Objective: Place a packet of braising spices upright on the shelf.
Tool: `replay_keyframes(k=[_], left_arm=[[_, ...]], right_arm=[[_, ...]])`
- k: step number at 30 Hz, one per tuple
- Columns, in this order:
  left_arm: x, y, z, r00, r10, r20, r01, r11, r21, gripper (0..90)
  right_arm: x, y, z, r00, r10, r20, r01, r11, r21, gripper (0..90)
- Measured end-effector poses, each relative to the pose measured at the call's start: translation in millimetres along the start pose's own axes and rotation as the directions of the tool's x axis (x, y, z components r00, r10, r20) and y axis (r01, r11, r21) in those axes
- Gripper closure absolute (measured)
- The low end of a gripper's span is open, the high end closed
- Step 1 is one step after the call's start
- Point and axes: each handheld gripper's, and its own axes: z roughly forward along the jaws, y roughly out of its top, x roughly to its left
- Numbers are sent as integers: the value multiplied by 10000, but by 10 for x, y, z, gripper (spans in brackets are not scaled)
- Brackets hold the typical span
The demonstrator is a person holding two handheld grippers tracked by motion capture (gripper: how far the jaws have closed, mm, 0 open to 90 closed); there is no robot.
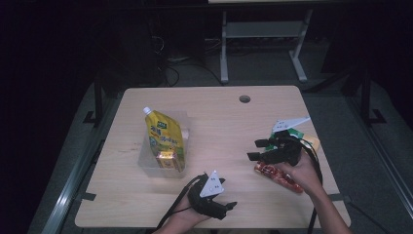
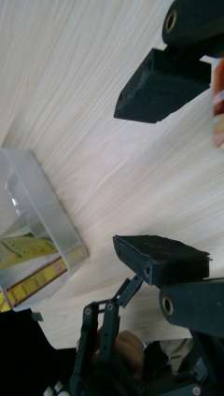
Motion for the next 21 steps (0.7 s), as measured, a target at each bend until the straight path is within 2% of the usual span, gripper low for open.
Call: replay_keyframes(k=[8,14,20,21], left_arm=[[15,24,18,9998,-105,165,104,9999,68,252],[60,81,16,9997,-171,192,169,9998,94,290],[113,173,60,9997,-223,124,222,9997,93,320],[121,197,69,9999,-122,85,121,9998,158,326]], right_arm=[[-78,-198,-122,9985,441,312,-440,9990,-65,306],[-145,-348,-222,9944,872,603,-872,9962,-21,301],[-225,-472,-339,9823,1396,1246,-1407,9901,3,285],[-237,-487,-362,9793,1500,1358,-1510,9885,-23,281]])
